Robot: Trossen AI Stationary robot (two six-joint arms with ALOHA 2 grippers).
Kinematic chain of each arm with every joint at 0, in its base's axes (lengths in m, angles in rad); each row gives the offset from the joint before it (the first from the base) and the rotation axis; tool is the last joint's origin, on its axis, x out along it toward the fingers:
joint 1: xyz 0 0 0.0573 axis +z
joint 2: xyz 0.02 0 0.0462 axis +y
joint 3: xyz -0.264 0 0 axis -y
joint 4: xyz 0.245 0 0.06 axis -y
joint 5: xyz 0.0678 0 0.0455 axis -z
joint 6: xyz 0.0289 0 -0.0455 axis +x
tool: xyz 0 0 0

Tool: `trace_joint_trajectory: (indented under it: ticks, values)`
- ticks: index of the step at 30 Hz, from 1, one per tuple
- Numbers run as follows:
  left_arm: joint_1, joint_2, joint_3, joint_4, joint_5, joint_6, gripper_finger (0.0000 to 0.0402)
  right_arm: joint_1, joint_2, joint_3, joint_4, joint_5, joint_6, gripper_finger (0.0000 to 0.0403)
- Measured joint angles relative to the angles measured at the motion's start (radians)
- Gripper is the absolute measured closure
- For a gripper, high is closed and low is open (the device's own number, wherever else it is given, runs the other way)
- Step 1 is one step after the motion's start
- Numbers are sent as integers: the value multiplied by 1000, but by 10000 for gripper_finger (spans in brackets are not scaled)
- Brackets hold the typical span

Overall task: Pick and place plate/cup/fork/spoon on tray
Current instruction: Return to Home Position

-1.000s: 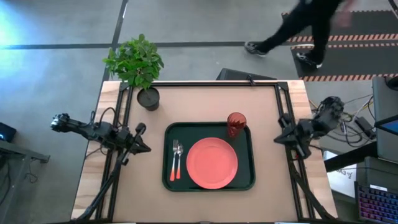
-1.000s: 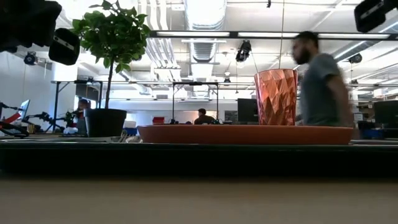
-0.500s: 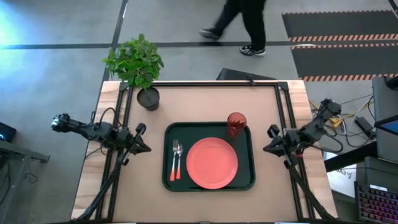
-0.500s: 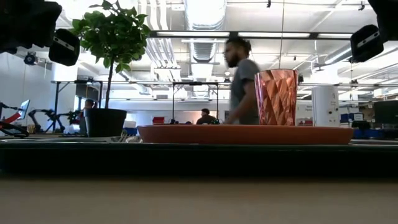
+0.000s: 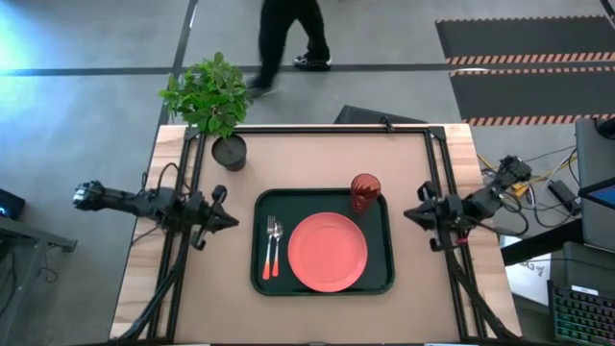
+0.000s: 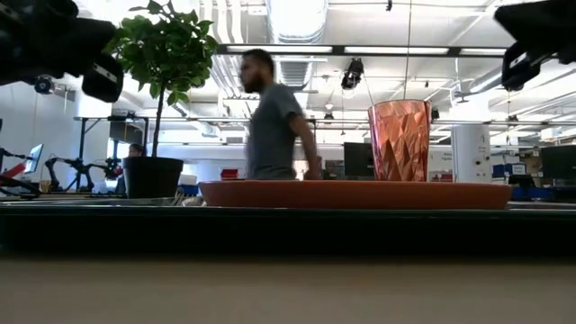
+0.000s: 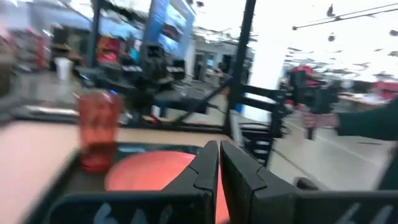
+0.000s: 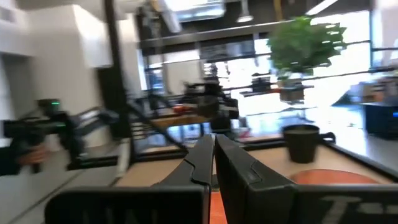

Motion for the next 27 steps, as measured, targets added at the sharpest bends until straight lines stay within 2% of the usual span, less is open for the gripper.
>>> trace_joint_trajectory:
  ticks: [4, 9, 16, 21, 27]
  values:
    - [81, 22, 0, 65, 26, 72, 402, -74, 0, 0, -4, -6, -8, 394]
    - [171, 56, -1, 55, 68, 83, 402, -161, 0, 0, -47, -10, 26, 394]
    - [206, 113, -2, 54, 304, 79, 402, -203, 0, 0, -113, -140, 68, 394]
    - [208, 119, 1, -44, 301, 57, 402, -203, 0, 2, -185, -161, 54, 394]
    - [208, 116, 3, -50, 204, 57, 402, -204, 0, 10, -217, -76, 51, 394]
